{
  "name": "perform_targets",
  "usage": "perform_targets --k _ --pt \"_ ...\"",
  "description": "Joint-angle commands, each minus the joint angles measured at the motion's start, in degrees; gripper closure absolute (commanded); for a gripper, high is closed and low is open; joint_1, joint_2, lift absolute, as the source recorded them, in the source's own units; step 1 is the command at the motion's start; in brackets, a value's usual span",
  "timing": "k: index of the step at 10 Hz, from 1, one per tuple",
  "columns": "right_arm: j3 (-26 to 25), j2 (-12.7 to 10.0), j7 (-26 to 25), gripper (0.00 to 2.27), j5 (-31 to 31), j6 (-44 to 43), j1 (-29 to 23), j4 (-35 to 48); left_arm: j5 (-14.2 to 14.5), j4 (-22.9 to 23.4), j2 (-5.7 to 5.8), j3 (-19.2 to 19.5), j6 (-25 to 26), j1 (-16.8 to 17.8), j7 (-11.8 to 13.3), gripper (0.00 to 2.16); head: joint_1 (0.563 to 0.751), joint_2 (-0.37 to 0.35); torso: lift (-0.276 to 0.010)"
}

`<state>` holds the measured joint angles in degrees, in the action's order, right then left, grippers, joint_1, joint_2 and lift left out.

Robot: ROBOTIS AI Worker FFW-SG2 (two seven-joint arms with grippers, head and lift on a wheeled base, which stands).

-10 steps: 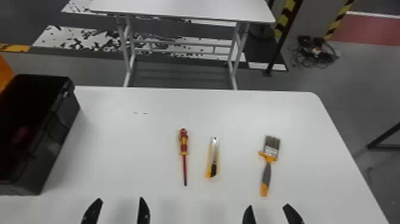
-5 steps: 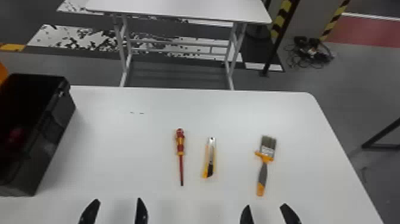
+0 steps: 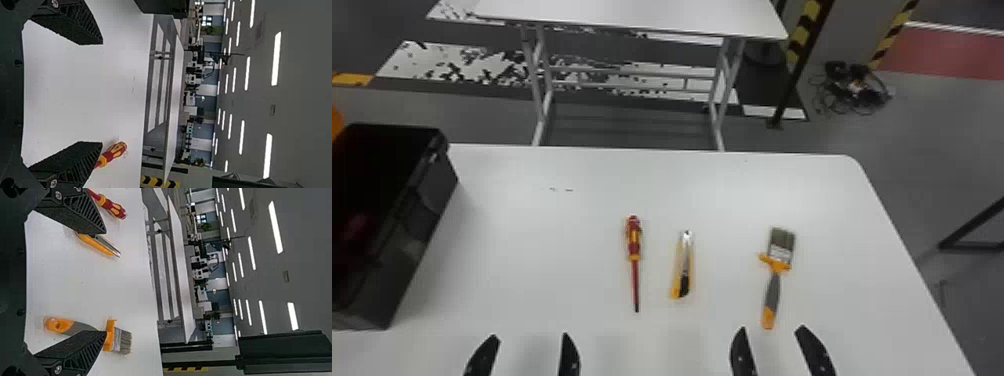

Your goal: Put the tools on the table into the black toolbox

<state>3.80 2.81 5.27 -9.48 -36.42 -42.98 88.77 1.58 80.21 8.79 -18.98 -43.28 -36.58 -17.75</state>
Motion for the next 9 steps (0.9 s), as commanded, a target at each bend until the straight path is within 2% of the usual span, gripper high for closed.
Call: perform_targets --k 1,5,9 --pt "-0.4 0.0 -0.1 0.10 0.0 3.9 1.8 0.6 0.0 0.0 0.00 0.0 0.0 -0.2 0.0 0.08 0.695 -0.115 -0.075" --pt "-3.1 -0.5 -0.4 0.10 -2.1 16.3 6.7 1.9 0.0 0.0 0.00 -0.2 0.0 -0.2 0.2 0.08 0.695 -0.130 -0.075" --pt "-6.3 -1.1 -0.5 0.08 -3.5 25.3 10.5 2.6 0.0 0.0 0.09 -0.6 0.2 -0.3 0.2 0.08 0.695 -0.179 -0.075"
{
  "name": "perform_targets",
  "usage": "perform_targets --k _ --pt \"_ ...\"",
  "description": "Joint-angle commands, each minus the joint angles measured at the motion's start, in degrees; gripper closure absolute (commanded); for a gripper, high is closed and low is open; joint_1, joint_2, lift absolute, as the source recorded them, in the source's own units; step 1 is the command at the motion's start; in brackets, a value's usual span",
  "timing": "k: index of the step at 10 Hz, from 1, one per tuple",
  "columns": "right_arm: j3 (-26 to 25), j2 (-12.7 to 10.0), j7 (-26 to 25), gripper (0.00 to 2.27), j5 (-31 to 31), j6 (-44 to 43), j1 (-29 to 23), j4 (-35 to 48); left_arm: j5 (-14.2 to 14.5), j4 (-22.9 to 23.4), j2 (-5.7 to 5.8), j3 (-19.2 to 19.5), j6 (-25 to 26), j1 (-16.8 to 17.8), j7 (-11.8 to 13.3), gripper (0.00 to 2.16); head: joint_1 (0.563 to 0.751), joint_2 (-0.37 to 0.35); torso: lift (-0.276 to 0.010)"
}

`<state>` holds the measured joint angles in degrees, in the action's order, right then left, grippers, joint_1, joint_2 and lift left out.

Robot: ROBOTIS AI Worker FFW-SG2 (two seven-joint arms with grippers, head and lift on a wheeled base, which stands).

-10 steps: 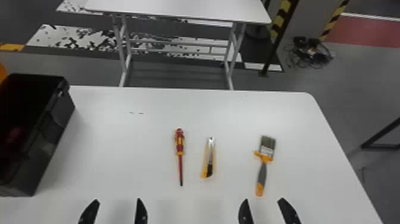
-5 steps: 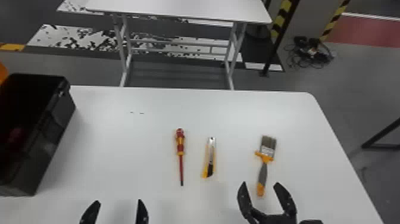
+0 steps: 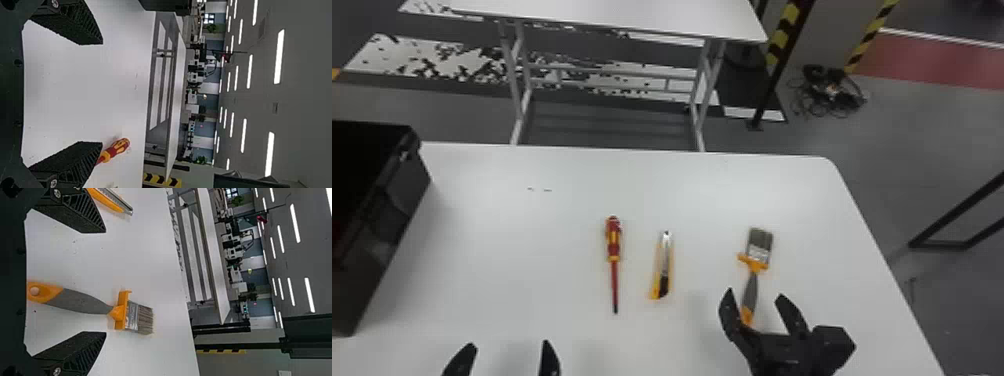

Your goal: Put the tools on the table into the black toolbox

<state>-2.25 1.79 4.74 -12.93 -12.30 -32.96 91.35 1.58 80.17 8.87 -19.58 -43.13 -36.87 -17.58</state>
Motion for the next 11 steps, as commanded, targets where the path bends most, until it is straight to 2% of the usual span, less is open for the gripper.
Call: perform_targets --k 1,5,11 --pt "-0.5 0.0 -0.1 0.08 -0.1 3.3 1.5 0.1 -0.1 0.0 0.00 -0.1 0.0 0.0 0.0 0.08 0.695 -0.191 -0.075" --pt "-0.5 -0.6 -1.3 0.08 0.5 10.7 4.3 0.0 -0.2 0.1 0.09 -0.2 0.0 0.4 0.8 0.08 0.695 -0.192 -0.075" --pt "-0.6 -1.2 -1.6 0.14 0.5 17.9 4.5 3.0 -0.1 0.1 0.62 -0.8 0.4 0.5 0.9 0.08 0.695 -0.181 -0.075"
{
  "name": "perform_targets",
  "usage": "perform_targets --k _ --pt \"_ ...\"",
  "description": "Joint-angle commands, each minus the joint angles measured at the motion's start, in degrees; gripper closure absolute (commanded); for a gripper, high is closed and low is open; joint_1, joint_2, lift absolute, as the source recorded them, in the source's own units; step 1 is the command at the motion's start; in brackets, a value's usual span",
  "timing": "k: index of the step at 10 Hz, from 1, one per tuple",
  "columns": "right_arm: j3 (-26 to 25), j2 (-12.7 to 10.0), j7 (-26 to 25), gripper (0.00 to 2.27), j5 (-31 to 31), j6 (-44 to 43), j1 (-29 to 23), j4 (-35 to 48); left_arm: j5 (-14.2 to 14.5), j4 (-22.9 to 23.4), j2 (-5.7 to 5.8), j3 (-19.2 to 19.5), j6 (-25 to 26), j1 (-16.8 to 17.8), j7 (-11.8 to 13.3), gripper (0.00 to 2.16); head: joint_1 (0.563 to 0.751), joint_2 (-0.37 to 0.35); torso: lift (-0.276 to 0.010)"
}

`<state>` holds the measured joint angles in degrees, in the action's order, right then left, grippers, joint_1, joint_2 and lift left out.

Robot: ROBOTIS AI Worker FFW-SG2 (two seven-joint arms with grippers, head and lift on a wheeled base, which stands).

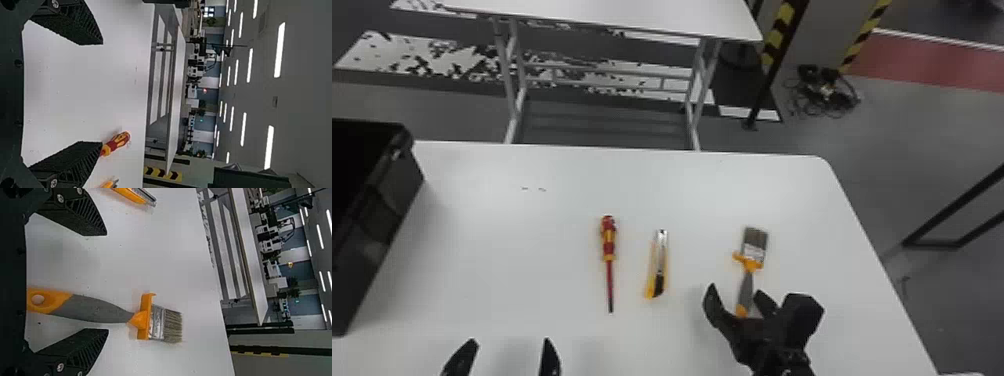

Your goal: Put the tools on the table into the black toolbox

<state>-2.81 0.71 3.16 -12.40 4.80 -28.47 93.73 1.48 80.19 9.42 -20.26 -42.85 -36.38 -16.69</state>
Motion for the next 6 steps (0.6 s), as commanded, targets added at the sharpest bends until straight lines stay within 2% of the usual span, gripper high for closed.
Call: perform_targets --k 1,2,4,5,6 --pt "0.0 -0.1 0.0 0.19 0.0 2.0 0.0 0.9 0.0 0.1 0.07 -0.1 -0.1 0.0 0.0 0.08 0.695 -0.179 -0.075" --pt "0.0 -0.1 -0.3 0.22 0.0 2.7 -0.1 1.1 0.0 0.1 0.16 -0.2 -0.1 -0.1 0.0 0.08 0.695 -0.178 -0.075" --pt "-0.9 -0.1 -0.3 0.75 0.0 4.7 -0.4 1.7 0.0 0.2 0.34 -0.2 -0.3 -0.4 0.0 0.08 0.695 -0.179 -0.075" --pt "-1.5 -0.1 -0.4 1.31 0.0 6.1 -0.7 2.2 -0.1 0.3 0.34 -0.3 -0.3 -0.4 0.0 0.08 0.695 -0.185 -0.075" --pt "-1.9 -0.1 -0.6 1.74 0.1 8.9 -0.8 2.8 -0.2 0.3 0.34 -0.6 -0.3 -0.5 0.0 0.08 0.695 -0.195 -0.075"
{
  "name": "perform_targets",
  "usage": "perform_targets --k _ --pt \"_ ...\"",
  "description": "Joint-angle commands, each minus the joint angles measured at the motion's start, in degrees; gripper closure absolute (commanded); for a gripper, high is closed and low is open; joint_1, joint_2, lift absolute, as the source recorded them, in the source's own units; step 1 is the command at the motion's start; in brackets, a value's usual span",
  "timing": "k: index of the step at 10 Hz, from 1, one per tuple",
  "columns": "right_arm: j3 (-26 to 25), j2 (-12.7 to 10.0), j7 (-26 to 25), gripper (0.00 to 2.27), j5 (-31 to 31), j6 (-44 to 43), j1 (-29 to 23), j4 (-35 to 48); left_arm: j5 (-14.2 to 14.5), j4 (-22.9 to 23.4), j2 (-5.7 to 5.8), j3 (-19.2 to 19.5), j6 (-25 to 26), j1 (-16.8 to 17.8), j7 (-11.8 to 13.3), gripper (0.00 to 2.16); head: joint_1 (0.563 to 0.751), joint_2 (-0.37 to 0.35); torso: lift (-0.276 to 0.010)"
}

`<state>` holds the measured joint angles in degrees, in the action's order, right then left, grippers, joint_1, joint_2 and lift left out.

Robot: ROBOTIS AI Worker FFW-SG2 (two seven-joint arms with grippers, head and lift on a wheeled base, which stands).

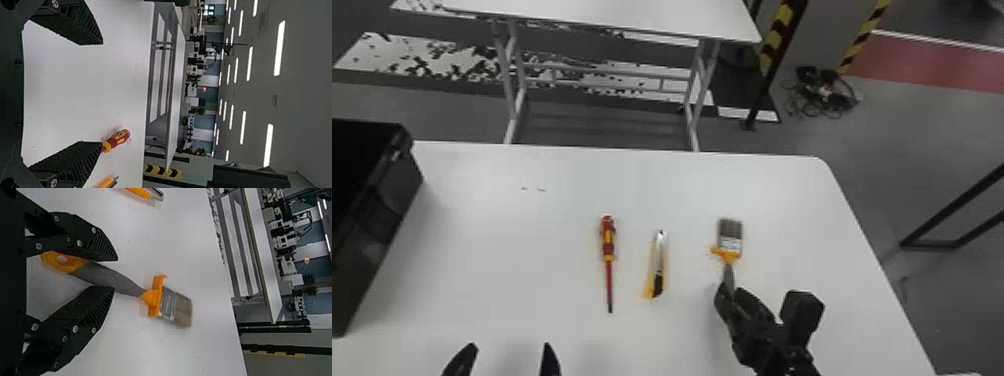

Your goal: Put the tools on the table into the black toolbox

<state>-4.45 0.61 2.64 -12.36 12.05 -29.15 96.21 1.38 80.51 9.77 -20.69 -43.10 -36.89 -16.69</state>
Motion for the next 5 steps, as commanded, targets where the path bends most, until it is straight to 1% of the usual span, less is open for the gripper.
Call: perform_targets --k 1,2,3,5 --pt "-0.7 0.0 -0.1 2.05 0.5 2.9 -0.5 0.6 -0.1 0.1 0.17 -0.4 0.0 -0.2 0.0 0.08 0.695 -0.202 -0.075" --pt "-0.7 0.0 -0.1 2.17 1.5 2.3 -1.2 1.1 -0.2 0.2 0.17 -0.6 0.0 -0.4 0.0 0.08 0.695 -0.216 -0.075" --pt "-0.8 0.0 -0.1 2.22 1.6 0.9 -1.9 1.7 -0.4 0.4 0.17 -0.6 0.0 -0.7 0.0 0.08 0.695 -0.230 -0.075" --pt "-1.2 0.0 -0.1 2.22 1.7 -3.1 -3.8 4.1 -0.9 1.8 0.34 -0.6 0.0 -1.2 -0.4 0.08 0.695 -0.244 -0.075"
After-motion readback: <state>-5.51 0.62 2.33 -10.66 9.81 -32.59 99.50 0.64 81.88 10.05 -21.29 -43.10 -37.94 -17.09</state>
